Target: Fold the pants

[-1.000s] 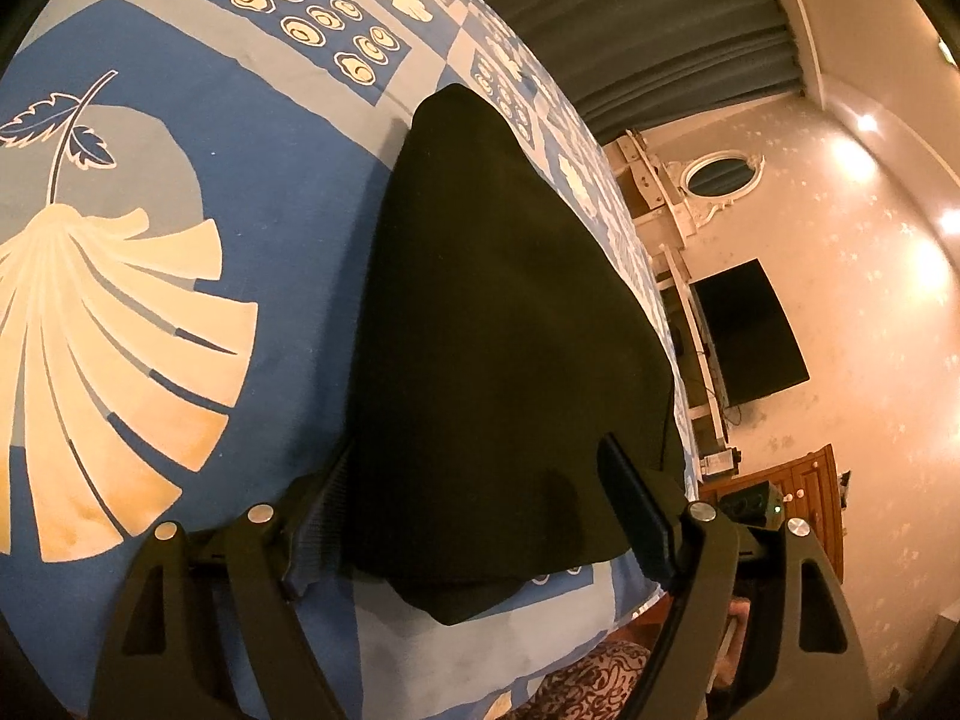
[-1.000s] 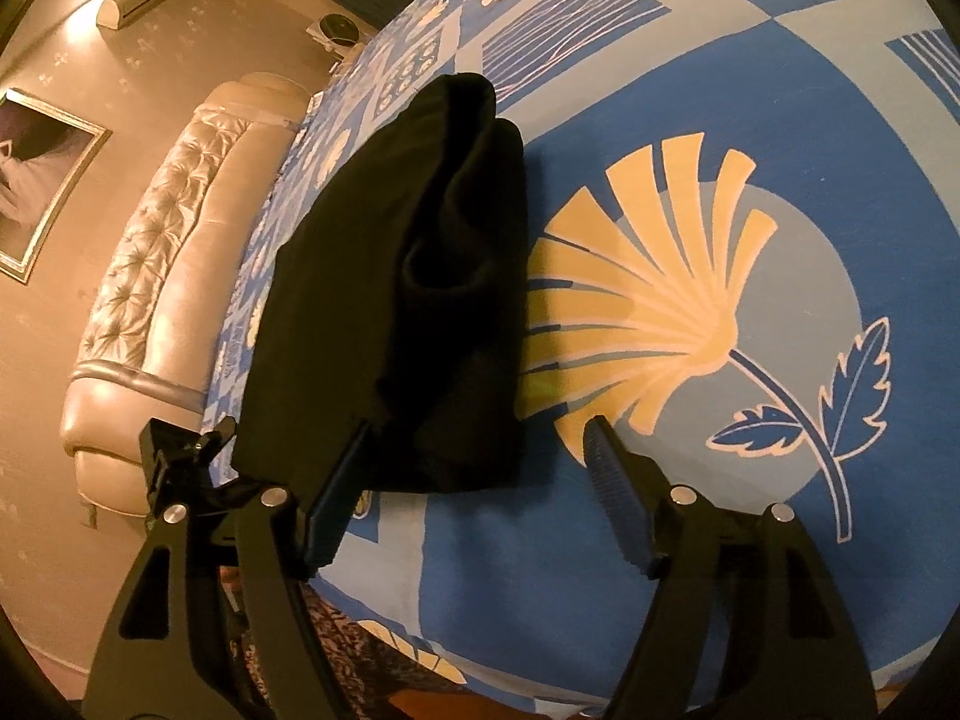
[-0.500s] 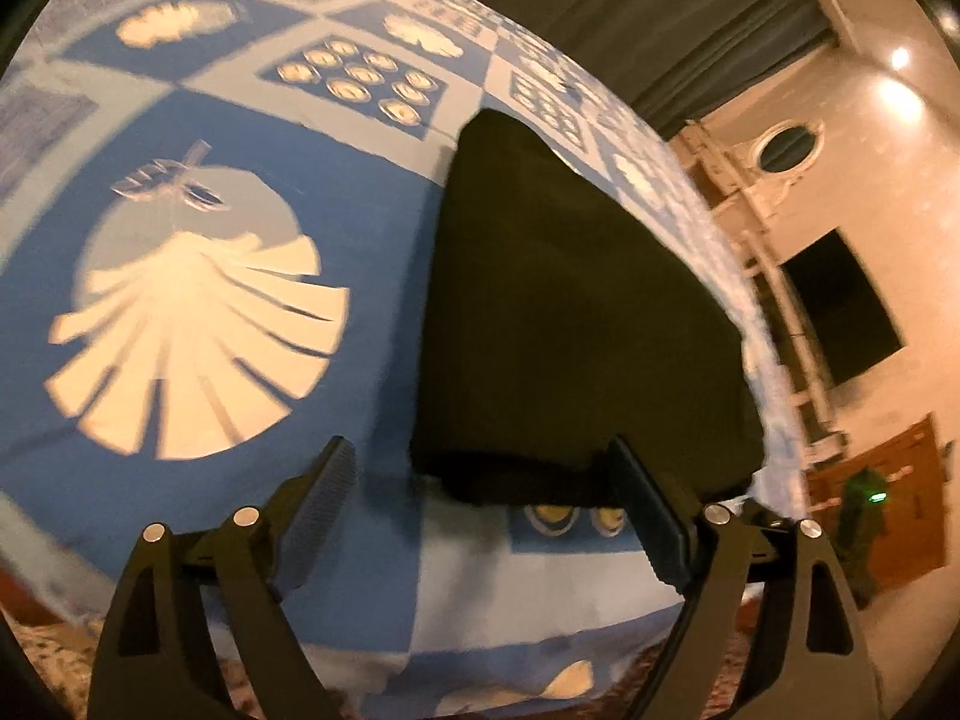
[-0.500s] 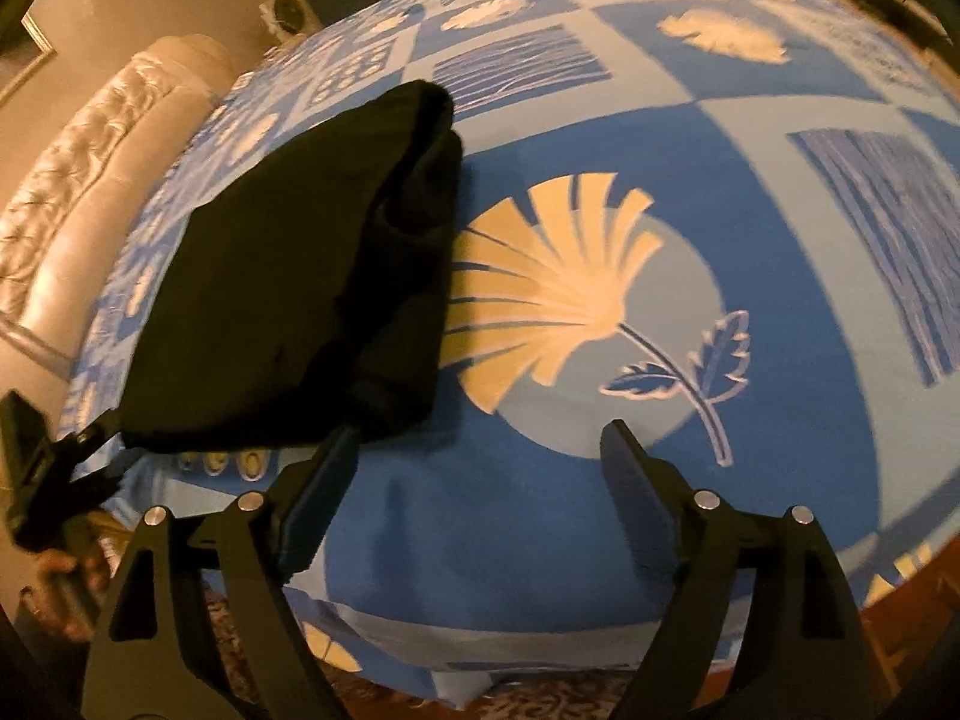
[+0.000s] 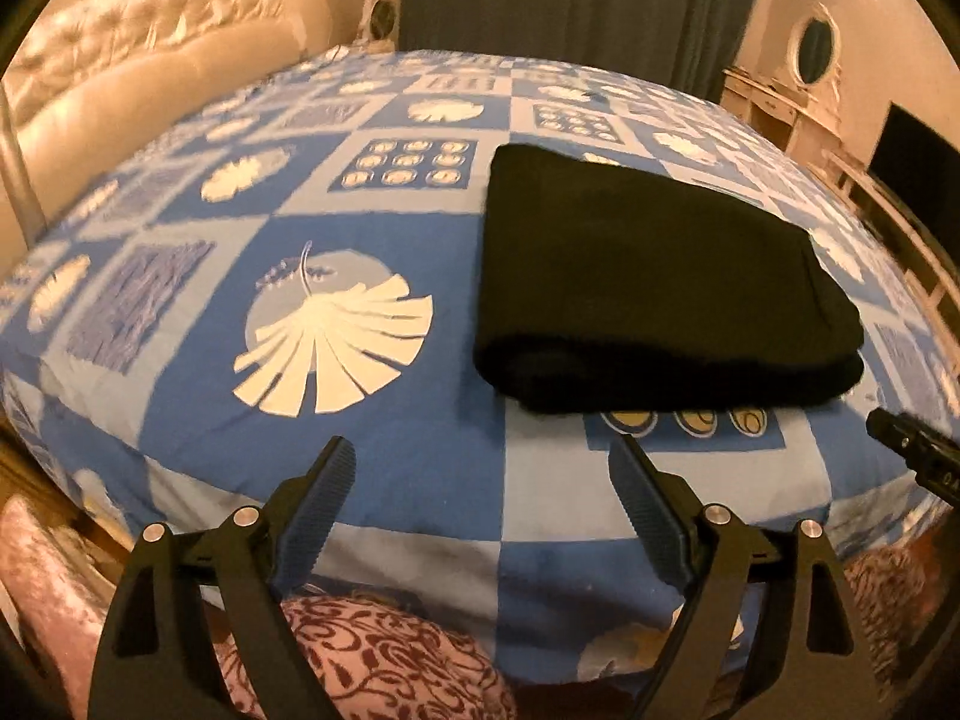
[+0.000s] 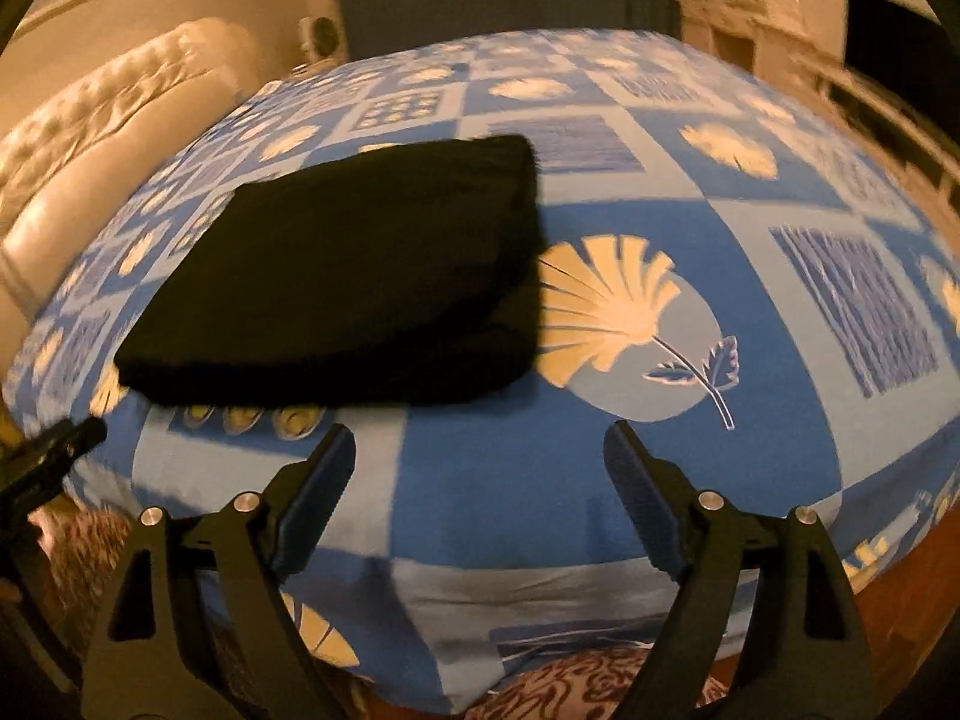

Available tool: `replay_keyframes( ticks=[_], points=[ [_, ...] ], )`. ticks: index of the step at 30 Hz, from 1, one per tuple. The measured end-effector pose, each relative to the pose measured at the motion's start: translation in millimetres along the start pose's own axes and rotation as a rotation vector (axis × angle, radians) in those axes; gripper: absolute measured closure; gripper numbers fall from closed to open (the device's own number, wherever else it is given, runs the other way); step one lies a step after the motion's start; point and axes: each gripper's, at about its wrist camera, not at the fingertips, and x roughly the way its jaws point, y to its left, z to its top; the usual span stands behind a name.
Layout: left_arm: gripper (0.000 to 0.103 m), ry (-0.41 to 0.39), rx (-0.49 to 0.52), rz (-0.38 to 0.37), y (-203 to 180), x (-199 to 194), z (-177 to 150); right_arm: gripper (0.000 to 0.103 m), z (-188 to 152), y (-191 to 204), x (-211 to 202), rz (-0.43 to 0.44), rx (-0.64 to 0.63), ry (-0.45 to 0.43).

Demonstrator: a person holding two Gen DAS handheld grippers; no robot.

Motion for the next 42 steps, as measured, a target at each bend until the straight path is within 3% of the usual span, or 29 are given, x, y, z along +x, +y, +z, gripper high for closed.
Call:
replay_keyframes(
  ticks=[4, 11, 42],
  points=[
    [0.018, -0.056, 0.027, -0.017, -8, -4, 5, 0.017, 0, 15, -10, 0.005, -0.06, -0.034],
    [0.018, -0.063, 0.012, -0.036, -23, -2, -1, 0.013, -2, 22, -9, 0.019, -0.072, -0.043],
    [0.018, -0.014, -0.011, -0.06, -28, 4, -4, 0.013, 0, 15, -1, 0.039, -0.018, -0.016]
  ],
)
